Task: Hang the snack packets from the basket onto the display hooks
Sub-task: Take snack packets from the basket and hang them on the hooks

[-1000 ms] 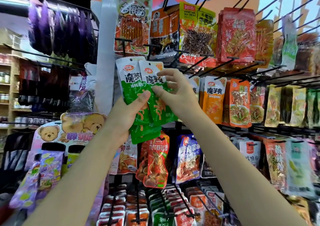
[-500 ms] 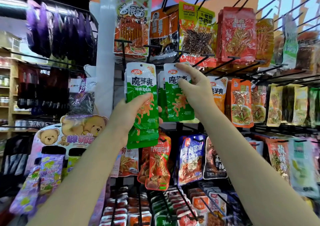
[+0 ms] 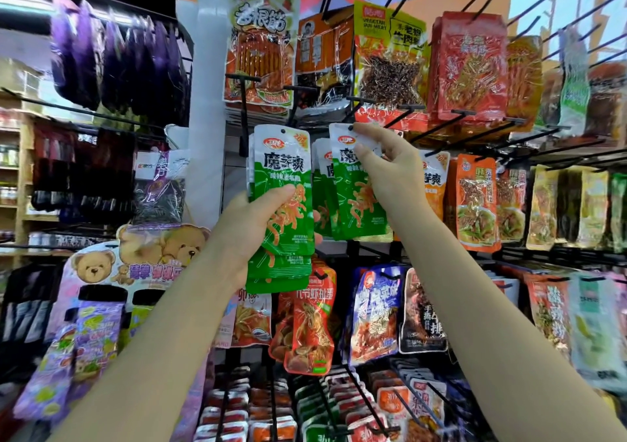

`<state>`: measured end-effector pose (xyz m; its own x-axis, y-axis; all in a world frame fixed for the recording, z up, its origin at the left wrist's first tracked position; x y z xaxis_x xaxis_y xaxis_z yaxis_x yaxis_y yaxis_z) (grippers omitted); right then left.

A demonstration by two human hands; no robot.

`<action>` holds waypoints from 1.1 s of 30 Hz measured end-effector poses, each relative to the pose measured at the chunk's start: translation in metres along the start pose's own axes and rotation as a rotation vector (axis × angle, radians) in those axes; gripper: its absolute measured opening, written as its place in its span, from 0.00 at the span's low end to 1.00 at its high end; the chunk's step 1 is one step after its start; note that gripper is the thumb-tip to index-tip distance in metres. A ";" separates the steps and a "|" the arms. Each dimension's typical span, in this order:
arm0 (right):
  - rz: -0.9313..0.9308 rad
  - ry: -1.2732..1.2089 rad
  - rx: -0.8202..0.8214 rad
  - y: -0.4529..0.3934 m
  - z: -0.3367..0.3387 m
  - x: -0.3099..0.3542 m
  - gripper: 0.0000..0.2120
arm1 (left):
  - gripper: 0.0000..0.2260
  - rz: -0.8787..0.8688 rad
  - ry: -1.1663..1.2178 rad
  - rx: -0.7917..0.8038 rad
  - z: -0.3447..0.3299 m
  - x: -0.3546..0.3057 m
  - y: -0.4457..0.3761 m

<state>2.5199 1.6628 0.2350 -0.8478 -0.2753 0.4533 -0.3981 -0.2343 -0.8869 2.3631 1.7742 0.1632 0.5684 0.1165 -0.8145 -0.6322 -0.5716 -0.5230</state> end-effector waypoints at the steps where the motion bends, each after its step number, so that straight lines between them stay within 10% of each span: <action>1: -0.014 0.030 0.031 -0.002 -0.002 -0.003 0.15 | 0.13 0.001 0.000 0.004 -0.001 0.000 0.000; 9: 0.055 0.209 -0.086 0.012 -0.003 0.001 0.13 | 0.28 -0.075 -0.147 -0.032 -0.001 -0.002 0.002; 12: -0.017 0.073 0.263 0.028 -0.015 0.014 0.23 | 0.25 -0.101 -0.157 -0.028 -0.005 -0.003 0.005; 15: -0.017 0.011 0.362 0.034 -0.022 0.015 0.12 | 0.21 -0.088 -0.114 -0.069 -0.004 -0.002 0.004; 19: -0.091 -0.162 0.239 0.024 -0.012 0.001 0.09 | 0.44 0.004 -0.062 -0.219 0.005 0.000 -0.003; 25: -0.004 -0.047 0.133 0.003 0.000 -0.005 0.19 | 0.06 -0.057 -0.095 -0.039 -0.004 0.001 -0.001; 33: 0.076 0.006 0.068 -0.005 0.000 -0.010 0.14 | 0.19 -0.166 -0.111 -0.048 0.001 0.000 -0.001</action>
<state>2.5309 1.6671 0.2350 -0.8768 -0.2891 0.3843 -0.3079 -0.2762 -0.9104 2.3633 1.7754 0.1641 0.5993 0.2998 -0.7423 -0.5072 -0.5752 -0.6418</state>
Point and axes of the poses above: each hand's wrist, its own y-axis away from the middle knuckle, its own z-axis out of the back of the hand, x = y × z, the point moved 3 cm from there along -y, towards the middle knuckle, and after that the axes turned 6 degrees about y, right-handed, at the moved point
